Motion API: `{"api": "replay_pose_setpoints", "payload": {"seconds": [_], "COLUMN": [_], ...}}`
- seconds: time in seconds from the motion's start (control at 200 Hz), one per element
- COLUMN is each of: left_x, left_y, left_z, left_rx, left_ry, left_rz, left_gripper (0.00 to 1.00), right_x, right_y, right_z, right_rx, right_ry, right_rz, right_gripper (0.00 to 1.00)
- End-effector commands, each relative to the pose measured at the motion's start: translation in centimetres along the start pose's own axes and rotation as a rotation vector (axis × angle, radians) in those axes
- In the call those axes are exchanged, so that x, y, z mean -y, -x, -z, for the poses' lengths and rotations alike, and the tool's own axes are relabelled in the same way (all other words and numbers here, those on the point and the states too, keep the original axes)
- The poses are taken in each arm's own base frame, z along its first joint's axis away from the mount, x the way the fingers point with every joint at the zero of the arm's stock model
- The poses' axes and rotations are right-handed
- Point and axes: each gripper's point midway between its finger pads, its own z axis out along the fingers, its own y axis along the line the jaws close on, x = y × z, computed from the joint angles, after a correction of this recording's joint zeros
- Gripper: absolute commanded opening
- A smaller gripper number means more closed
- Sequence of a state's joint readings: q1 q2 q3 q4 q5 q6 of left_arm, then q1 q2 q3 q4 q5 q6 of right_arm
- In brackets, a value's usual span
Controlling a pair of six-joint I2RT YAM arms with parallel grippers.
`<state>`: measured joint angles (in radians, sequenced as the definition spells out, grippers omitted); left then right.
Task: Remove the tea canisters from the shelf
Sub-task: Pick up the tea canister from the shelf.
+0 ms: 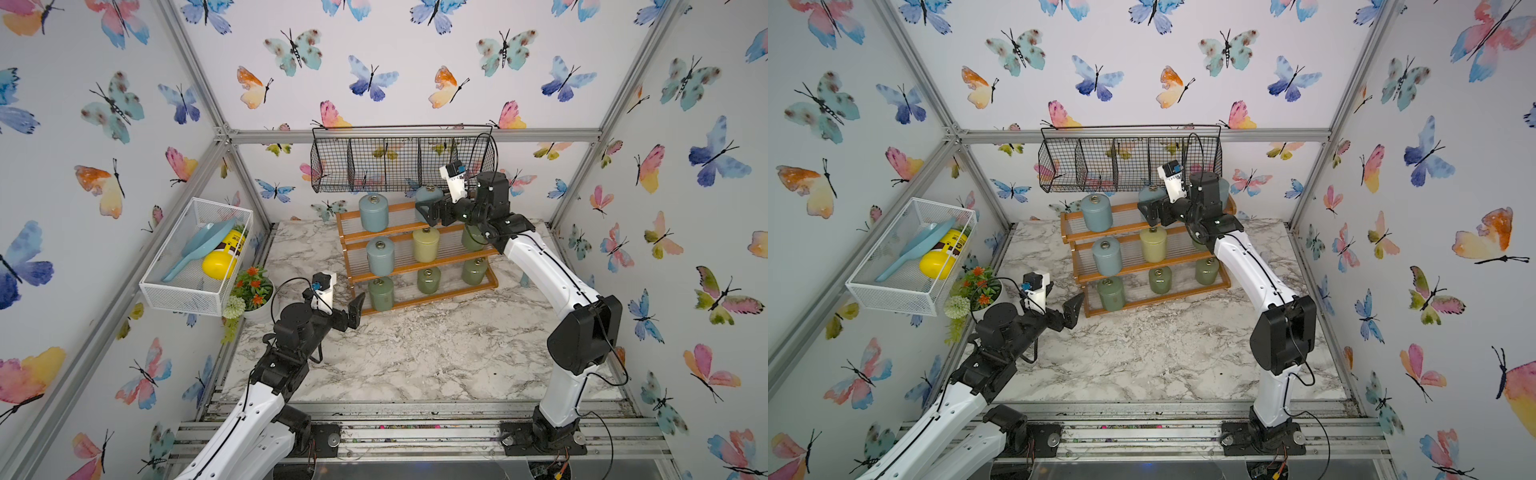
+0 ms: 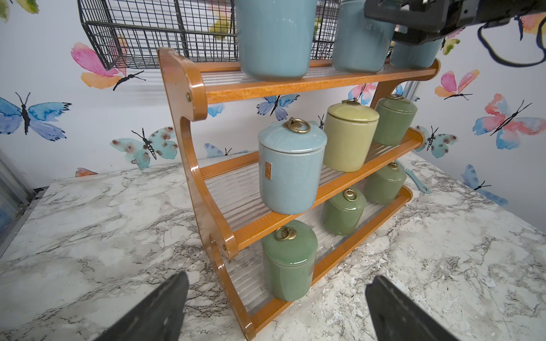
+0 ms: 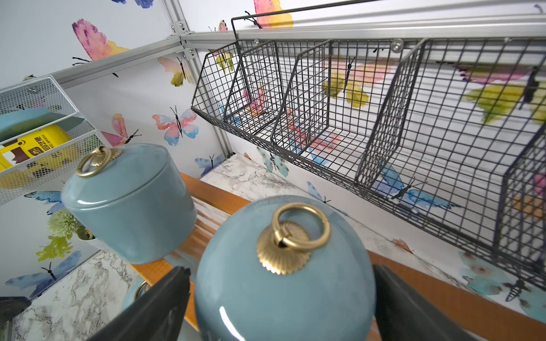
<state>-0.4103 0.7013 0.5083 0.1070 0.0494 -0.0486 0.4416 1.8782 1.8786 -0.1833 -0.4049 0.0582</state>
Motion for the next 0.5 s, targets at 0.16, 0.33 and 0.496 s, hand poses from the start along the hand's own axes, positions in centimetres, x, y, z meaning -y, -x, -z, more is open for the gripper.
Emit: {"api": "replay_pose_setpoints", "payload": {"seconds": [0.16,0.33,0.496], "left_x": [0.3,0.3,0.3], "left_y": [0.0,0.0,-0.2], "left_z": [0.0,0.0,-0.1], "left_rx": [0.009,0.008,0.004], "left_ry": [-0.012,-0.012,-0.015], "left_rz": [0.003,0.008,0.011], "left_gripper": [0.98,0.98,0.98], "right_x": [-0.1,0.1,0.2], "right_y": [0.1,0.1,0.2], "right_z": [-1.3,-1.8,-2.1], "right_rx": [-0.003,0.003,0.011], "right_ry": [0.007,0.001,0.005], "right_rz": [0.010,0.012,0.017], "right_gripper": [1.00,1.00,0.99]}}
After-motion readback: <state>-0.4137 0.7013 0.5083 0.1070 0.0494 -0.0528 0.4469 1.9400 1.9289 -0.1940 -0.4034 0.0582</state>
